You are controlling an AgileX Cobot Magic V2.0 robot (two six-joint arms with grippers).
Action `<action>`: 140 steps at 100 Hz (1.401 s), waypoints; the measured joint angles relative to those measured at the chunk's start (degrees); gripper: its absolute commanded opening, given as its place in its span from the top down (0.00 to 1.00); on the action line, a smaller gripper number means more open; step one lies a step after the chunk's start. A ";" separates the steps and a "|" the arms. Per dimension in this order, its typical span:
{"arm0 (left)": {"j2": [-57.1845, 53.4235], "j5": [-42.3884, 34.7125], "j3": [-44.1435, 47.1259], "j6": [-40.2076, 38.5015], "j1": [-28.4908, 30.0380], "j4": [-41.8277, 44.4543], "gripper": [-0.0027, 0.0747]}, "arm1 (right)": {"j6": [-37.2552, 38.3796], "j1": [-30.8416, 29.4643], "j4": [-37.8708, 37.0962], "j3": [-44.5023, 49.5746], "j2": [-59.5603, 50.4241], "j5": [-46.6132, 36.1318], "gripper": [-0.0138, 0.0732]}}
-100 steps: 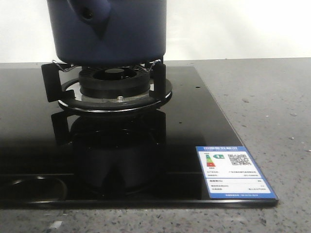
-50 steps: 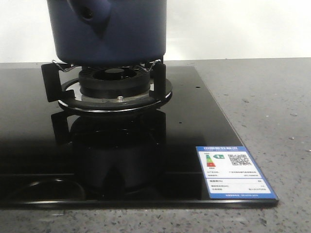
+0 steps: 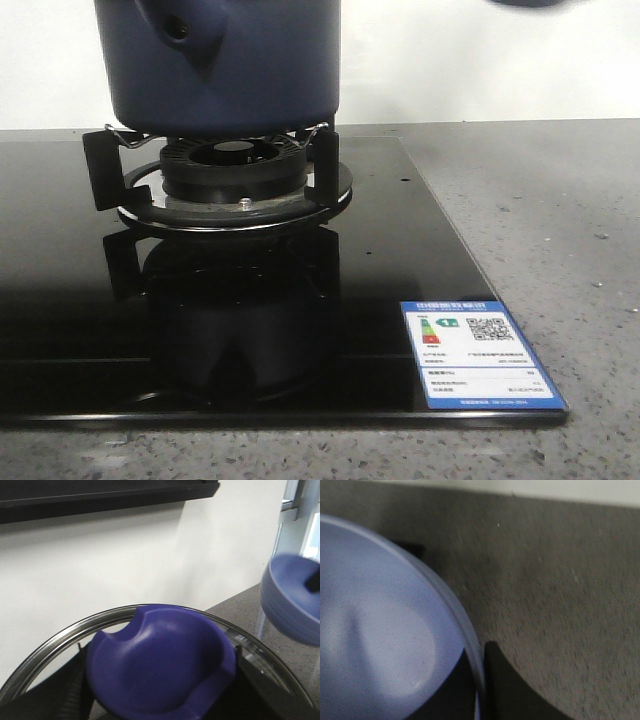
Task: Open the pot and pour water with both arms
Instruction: 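Carry the bowl back and lower it onto the counter with the right gripper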
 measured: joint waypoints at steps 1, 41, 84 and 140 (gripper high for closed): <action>0.00 0.00 0.00 0.00 -0.14 0.00 0.50 | 0.00 -0.53 0.00 0.78 0.01 0.18 0.89; 0.00 -0.12 0.00 0.14 -0.40 -0.09 0.50 | 0.51 -3.67 -0.57 18.59 0.88 -7.22 0.89; 0.00 0.00 0.00 0.14 -0.40 -0.09 0.50 | 0.63 -3.67 -0.38 18.70 2.36 -9.47 0.89; 0.00 0.33 0.00 0.19 -0.40 -0.09 0.50 | 0.63 -3.67 -0.38 18.70 2.48 -9.22 0.89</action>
